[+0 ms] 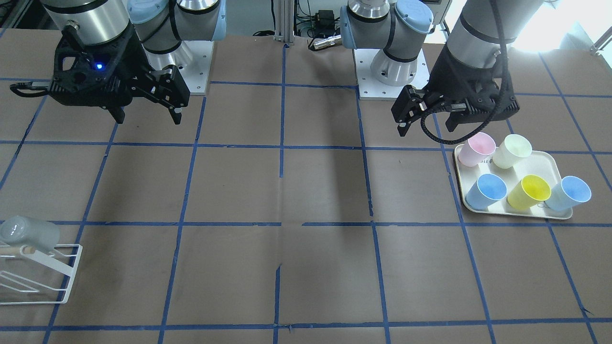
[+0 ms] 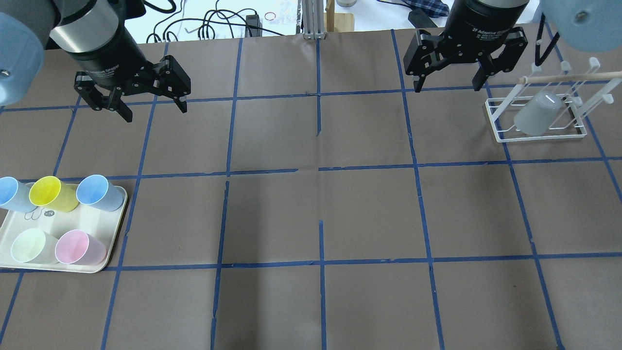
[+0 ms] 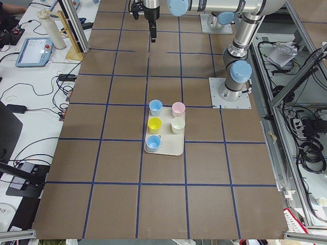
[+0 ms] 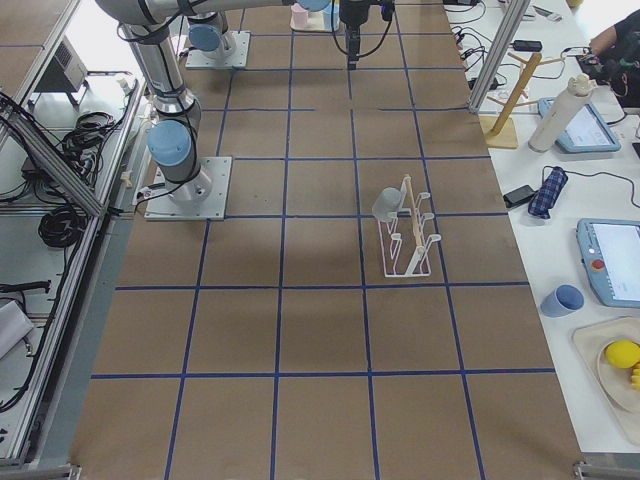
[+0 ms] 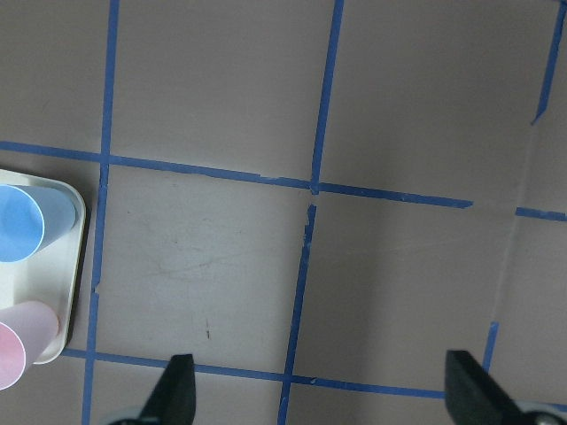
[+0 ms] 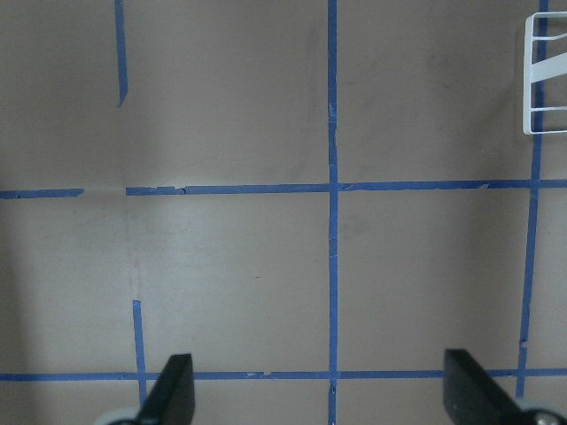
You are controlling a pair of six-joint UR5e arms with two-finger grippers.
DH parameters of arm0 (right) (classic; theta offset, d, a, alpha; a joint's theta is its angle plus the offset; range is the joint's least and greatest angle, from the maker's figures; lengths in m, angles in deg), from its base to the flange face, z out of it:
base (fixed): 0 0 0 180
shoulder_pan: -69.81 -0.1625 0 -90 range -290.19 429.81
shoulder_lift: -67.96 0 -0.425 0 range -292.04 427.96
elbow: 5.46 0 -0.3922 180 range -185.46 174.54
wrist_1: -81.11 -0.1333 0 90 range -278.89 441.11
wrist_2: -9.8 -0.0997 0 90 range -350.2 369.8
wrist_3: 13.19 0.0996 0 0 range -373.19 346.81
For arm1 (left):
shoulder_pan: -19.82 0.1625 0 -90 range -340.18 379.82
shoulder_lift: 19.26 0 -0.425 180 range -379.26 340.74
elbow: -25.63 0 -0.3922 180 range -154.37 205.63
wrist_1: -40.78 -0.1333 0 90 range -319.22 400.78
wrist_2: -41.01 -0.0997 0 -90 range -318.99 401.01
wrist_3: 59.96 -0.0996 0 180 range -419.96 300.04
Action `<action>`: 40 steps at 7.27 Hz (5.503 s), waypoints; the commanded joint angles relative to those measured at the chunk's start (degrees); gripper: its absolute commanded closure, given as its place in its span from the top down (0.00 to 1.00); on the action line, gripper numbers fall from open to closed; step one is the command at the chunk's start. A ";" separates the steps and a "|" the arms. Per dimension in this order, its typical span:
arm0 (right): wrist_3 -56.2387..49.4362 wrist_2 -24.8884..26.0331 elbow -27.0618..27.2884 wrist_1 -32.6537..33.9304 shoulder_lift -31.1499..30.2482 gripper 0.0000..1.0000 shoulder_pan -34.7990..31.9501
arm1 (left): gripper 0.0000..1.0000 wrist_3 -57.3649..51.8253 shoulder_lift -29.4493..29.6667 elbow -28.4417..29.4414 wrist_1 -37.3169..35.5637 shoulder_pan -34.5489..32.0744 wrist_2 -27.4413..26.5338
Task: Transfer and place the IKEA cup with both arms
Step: 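Move the right gripper to the white cup on the wire rack, then close the right gripper on the white cup's rim, then lift the white cup from the rack while the left arm reaches toward it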
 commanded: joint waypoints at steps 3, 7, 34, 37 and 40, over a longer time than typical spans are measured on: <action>-6.19 0.15 -1.77 0.07 -0.67 1.00 9.17 | 1.00 0.00 -0.17 -0.17 0.06 0.00 0.00; -23.16 0.32 0.94 3.56 3.00 1.00 24.13 | 1.00 0.00 -0.61 -0.60 0.06 0.09 1.40; -31.27 1.20 3.07 18.74 16.58 0.41 27.49 | 1.00 0.00 -0.61 -0.70 -0.03 0.18 1.59; -30.57 -1.50 2.53 12.12 8.15 0.38 26.27 | 1.00 0.09 -0.69 0.53 -0.12 0.53 3.94; -29.95 -24.74 3.76 4.65 7.51 0.37 25.56 | 1.00 0.00 -1.75 4.56 3.80 1.31 10.11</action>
